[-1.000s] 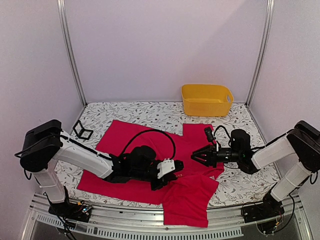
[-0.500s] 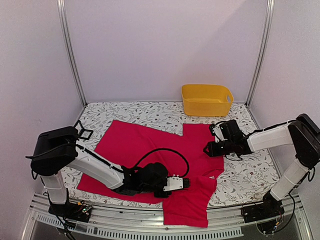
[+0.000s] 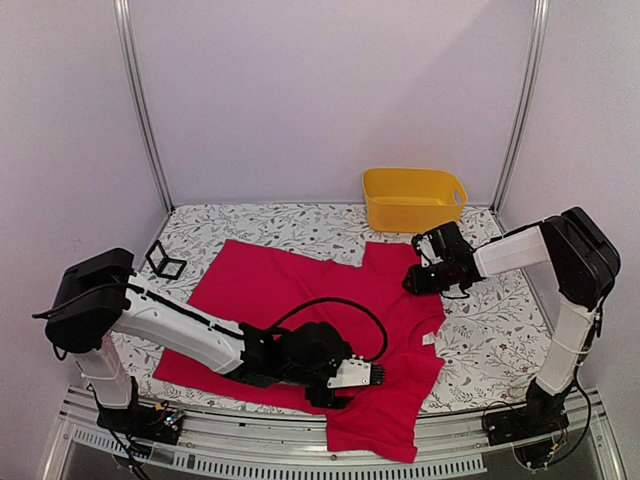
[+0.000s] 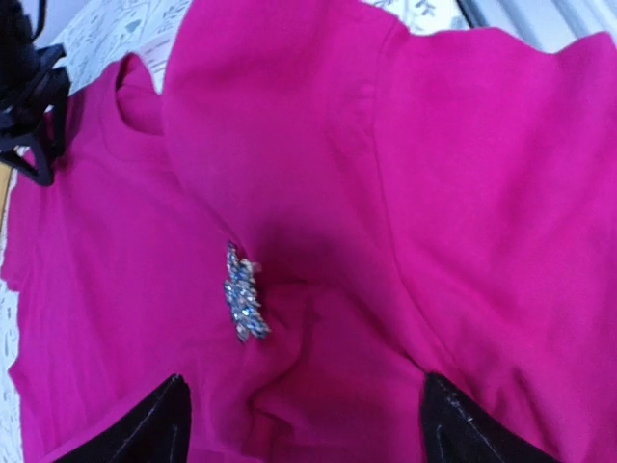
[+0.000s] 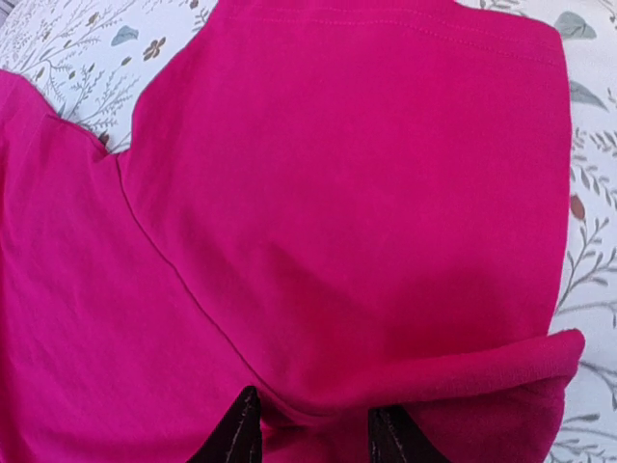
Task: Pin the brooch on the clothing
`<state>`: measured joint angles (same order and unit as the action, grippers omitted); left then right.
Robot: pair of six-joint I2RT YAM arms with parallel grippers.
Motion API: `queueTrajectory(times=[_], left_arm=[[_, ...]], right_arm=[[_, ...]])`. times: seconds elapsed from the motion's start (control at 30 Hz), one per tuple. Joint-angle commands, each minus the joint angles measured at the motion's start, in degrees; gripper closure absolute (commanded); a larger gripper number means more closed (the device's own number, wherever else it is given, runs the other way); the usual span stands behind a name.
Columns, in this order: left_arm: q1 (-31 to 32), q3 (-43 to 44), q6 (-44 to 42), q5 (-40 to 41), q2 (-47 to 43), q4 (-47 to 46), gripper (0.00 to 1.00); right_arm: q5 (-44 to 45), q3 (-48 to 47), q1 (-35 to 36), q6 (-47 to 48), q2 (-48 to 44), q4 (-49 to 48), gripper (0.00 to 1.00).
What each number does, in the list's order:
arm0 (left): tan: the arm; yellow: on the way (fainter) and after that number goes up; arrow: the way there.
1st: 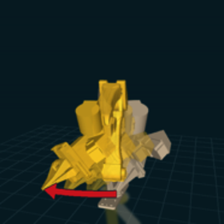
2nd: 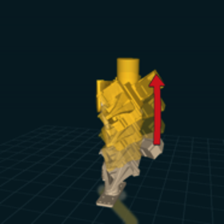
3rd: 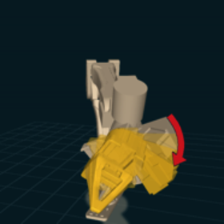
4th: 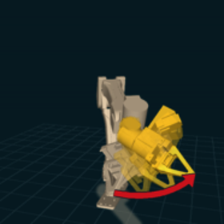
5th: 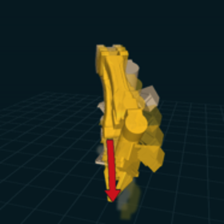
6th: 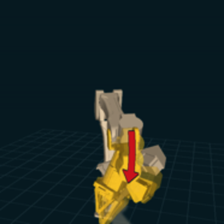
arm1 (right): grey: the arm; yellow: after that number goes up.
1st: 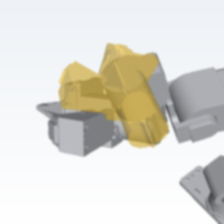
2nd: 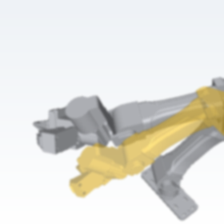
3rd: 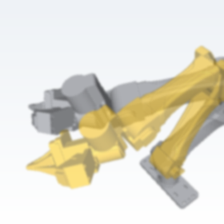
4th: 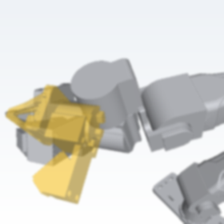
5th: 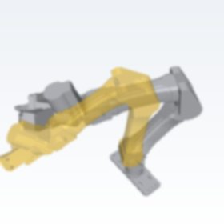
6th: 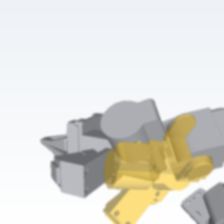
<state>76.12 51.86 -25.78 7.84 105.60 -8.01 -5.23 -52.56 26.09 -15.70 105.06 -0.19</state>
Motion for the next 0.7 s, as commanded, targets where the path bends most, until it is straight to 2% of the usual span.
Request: queueTrajectory(times=[0.0,0.07,0.17,0.3,0.37,0.43,0.53,0.6,0.67], left_arm=[[0.93,2.72,1.66,-7.23,-3.36,11.72,0.16],[0.20,3.17,1.92,-7.39,-4.85,13.27,0.16],[-4.28,5.12,5.27,-13.06,-7.82,15.06,0.17],[-16.97,8.29,15.46,-16.65,-9.28,13.99,0.19],[-23.61,9.04,21.37,-14.02,-8.12,11.96,0.21],[-29.59,11.56,27.46,-10.55,-5.21,13.68,0.22],[-36.39,14.27,34.27,-8.22,-0.88,16.70,0.34],[-39.93,12.85,38.29,-5.70,1.09,13.75,0.40],[-42.69,11.81,41.62,-5.09,3.17,10.72,0.41]], right_arm=[[2.30,-4.72,-1.51,1.89,7.16,7.31,0.63],[2.49,-7.43,-1.96,2.84,9.08,8.34,0.62],[2.81,-10.28,-2.26,4.14,10.27,9.34,0.62],[2.89,-14.85,-2.31,7.38,11.03,9.95,0.62],[2.96,-18.91,-2.43,9.29,12.32,12.10,0.62],[3.00,-22.31,-2.39,10.30,13.60,15.67,0.63],[3.12,-21.52,-2.36,10.85,10.53,16.87,0.64],[4.03,-19.83,-2.31,10.53,7.15,17.51,0.64],[4.88,-18.27,-2.00,10.01,3.42,18.93,0.64]])
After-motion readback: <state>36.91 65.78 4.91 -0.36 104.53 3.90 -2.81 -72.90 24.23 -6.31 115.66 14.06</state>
